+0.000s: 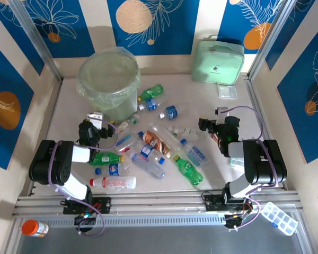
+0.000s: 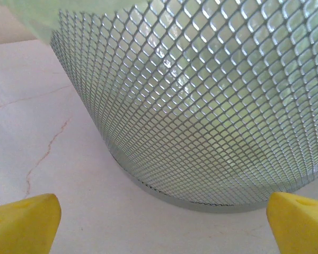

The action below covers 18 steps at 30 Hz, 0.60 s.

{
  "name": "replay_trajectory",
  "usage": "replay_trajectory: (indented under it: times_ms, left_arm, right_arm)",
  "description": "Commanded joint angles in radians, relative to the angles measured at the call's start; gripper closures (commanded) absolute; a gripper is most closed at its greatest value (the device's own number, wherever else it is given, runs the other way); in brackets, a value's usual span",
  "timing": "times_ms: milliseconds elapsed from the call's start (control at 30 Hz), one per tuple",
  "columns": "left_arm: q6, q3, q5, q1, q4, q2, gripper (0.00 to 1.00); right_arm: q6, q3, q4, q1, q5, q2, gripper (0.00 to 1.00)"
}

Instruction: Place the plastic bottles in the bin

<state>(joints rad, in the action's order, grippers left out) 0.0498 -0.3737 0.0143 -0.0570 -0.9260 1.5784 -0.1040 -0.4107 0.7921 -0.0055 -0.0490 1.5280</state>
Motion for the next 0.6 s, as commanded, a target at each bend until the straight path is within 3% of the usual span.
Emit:
replay_trajectory:
  times_ms: [0,567]
  left_arm:
    - [0.003,-0.008,-0.011,0.001,0.001,-0.016,0.01]
    - [-0.001,-0.010,-0.005,0.003,0.004,-0.015,0.01]
  right_arm:
    - [0.017,-0.016,0.000,0.007,-0.006,-0.005,0.01]
    - [0.018,-0.016,0.001,0.008,-0.008,-0.005,0.01]
